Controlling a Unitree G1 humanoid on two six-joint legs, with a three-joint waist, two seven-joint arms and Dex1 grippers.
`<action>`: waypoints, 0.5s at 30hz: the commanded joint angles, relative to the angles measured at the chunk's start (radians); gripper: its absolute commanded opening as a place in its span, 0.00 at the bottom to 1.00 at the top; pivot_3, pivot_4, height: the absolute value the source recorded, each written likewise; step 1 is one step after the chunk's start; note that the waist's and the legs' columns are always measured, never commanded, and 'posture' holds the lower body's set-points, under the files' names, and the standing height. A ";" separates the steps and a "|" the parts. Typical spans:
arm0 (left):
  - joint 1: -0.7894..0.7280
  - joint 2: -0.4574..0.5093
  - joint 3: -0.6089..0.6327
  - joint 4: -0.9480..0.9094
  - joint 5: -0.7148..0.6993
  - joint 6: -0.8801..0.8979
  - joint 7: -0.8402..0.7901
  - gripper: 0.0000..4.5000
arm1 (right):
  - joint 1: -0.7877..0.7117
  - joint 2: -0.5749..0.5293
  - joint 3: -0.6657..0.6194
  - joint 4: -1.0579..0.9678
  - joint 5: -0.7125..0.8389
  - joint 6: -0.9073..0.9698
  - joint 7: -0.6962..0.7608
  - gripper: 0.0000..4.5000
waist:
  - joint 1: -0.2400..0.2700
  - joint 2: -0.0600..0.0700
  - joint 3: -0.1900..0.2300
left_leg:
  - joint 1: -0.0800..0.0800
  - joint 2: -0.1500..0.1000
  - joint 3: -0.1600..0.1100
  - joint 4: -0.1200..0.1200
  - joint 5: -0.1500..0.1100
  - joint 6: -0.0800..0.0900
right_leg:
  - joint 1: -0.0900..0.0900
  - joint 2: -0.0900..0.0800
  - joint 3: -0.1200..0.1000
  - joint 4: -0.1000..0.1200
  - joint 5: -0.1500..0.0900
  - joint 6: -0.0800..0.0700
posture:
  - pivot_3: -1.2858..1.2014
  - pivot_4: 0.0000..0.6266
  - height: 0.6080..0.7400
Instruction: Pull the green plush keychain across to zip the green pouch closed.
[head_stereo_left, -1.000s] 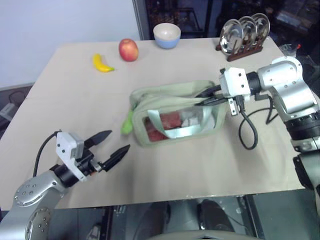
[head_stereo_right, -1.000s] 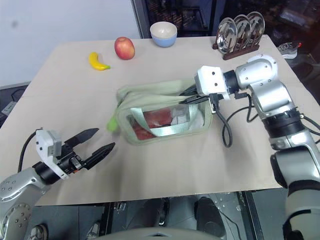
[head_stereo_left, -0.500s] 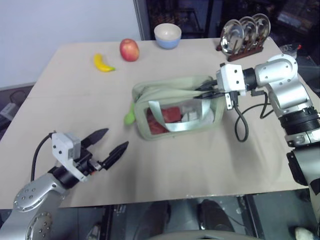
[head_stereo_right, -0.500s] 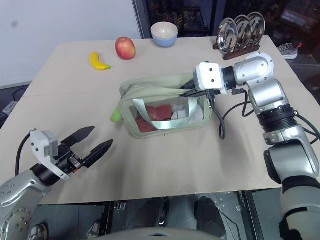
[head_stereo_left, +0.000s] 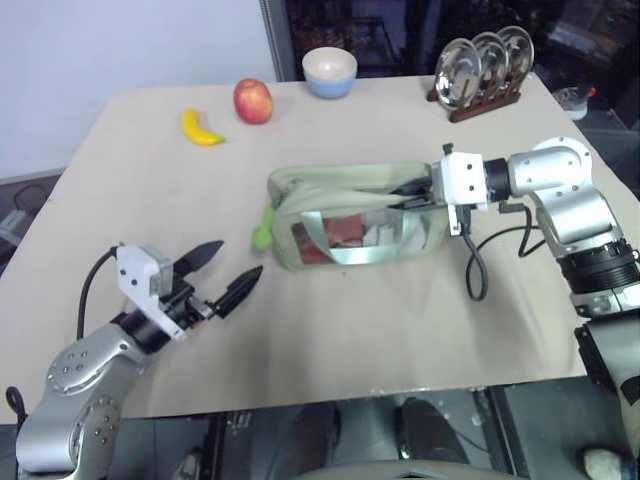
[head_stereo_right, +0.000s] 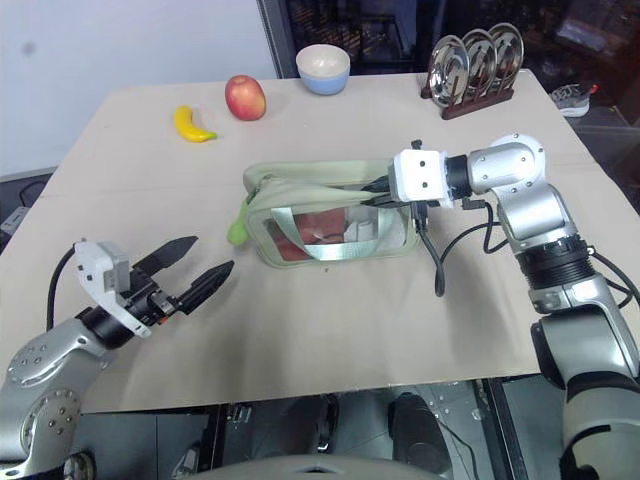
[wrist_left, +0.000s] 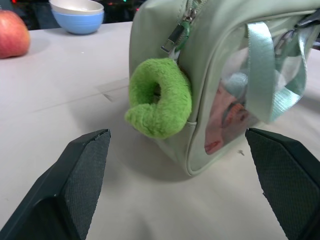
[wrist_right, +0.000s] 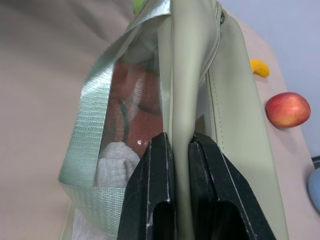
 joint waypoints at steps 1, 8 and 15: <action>-0.018 0.012 -0.011 0.018 0.022 -0.009 -0.004 1.00 | -0.007 0.004 -0.028 -0.057 0.019 0.027 -0.011 0.01 | 0.001 0.000 0.000 | 0.000 0.000 0.000 0.000 0.000 0.000 | 0.000 0.000 0.000 0.000 0.000 0.000 | 0.52 0.24 1.00; -0.115 -0.052 0.022 0.069 -0.096 0.126 0.144 1.00 | 0.000 0.011 -0.027 -0.075 0.017 0.043 -0.010 0.01 | 0.001 0.000 0.000 | -0.001 0.000 0.000 0.000 0.000 0.000 | 0.000 0.000 0.000 -0.002 0.000 0.000 | 0.52 0.24 1.00; -0.117 -0.131 0.142 0.105 -0.557 0.380 0.341 1.00 | -0.003 0.015 -0.026 -0.081 0.013 0.042 -0.013 0.01 | 0.000 0.000 0.000 | -0.001 0.000 0.000 0.000 0.000 0.000 | 0.000 0.000 0.000 -0.001 0.000 0.000 | 0.52 0.24 1.00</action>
